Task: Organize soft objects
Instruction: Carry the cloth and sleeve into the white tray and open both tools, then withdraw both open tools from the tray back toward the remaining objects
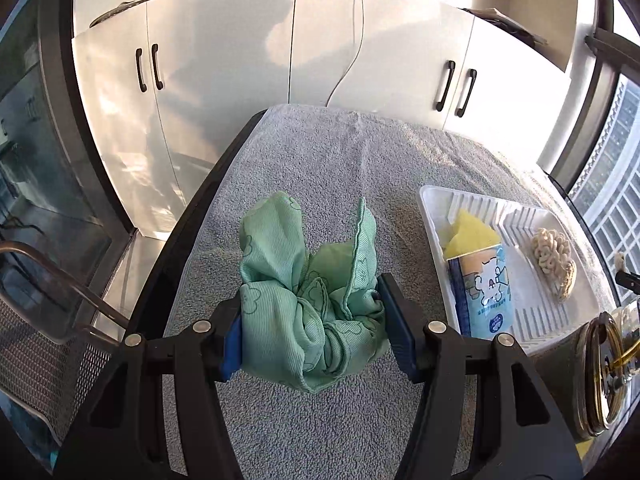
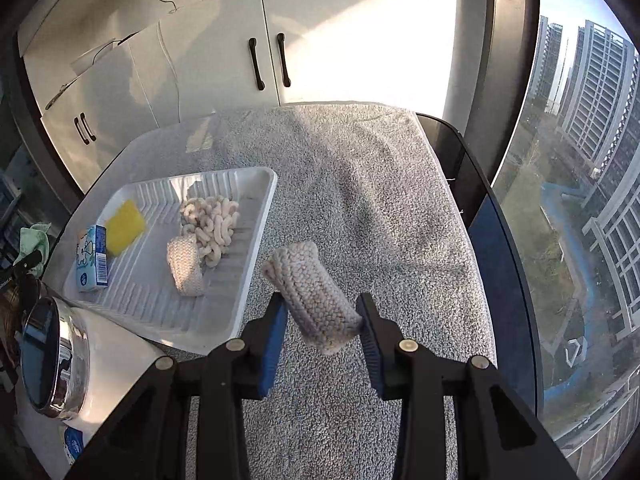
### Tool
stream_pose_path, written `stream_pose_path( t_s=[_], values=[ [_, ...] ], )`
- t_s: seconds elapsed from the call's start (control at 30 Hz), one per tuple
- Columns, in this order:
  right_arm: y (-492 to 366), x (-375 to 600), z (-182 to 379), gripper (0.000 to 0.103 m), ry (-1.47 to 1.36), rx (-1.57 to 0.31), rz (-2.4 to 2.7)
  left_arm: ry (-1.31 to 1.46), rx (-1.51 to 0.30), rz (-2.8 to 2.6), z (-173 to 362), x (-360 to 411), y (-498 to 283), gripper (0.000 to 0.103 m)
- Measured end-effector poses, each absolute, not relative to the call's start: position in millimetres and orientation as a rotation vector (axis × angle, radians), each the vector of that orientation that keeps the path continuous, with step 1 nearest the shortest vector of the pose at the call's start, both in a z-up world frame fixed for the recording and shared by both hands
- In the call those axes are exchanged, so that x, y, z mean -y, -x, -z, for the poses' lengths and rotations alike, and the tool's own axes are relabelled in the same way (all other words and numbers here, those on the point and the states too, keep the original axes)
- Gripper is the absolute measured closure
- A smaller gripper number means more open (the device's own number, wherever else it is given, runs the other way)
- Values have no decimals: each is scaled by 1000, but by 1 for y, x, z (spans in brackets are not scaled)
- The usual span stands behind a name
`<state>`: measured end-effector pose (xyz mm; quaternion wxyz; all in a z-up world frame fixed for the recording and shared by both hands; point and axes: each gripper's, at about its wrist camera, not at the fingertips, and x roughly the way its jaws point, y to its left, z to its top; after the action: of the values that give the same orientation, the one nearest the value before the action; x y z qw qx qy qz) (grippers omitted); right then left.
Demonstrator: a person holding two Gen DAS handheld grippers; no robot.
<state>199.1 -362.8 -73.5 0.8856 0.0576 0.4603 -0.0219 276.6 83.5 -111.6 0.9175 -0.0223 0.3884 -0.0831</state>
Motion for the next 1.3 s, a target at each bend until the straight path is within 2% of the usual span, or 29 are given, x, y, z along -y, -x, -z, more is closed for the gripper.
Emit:
stream_pose_path(
  t_s=[0.23, 0.4, 0.6, 0.8, 0.97, 1.03, 1.17, 1.3],
  values=[
    [-248, 334, 64, 65, -124, -960, -57, 37, -799, 309, 94, -37, -318, 47],
    [-272, 304, 66, 65, -152, -1002, -169, 81, -890, 480, 93, 5, -353, 47],
    [-284, 286, 89, 65, -211, -1147, -238, 88, -1056, 746, 108, 58, -383, 47],
    [-272, 289, 105, 65, -253, -1230, -265, -35, -1148, 798, 127, 98, -388, 47],
    [-270, 292, 115, 65, -276, -1276, -257, -137, -1145, 802, 134, 118, -375, 45],
    [-275, 287, 121, 65, -279, -1302, -244, -132, -1148, 797, 135, 121, -376, 42],
    [-279, 284, 128, 64, -314, -1318, -240, -145, -1149, 807, 133, 126, -375, 29],
    [-281, 284, 132, 61, -348, -1331, -245, -153, -1121, 803, 127, 125, -373, 29]
  ],
)
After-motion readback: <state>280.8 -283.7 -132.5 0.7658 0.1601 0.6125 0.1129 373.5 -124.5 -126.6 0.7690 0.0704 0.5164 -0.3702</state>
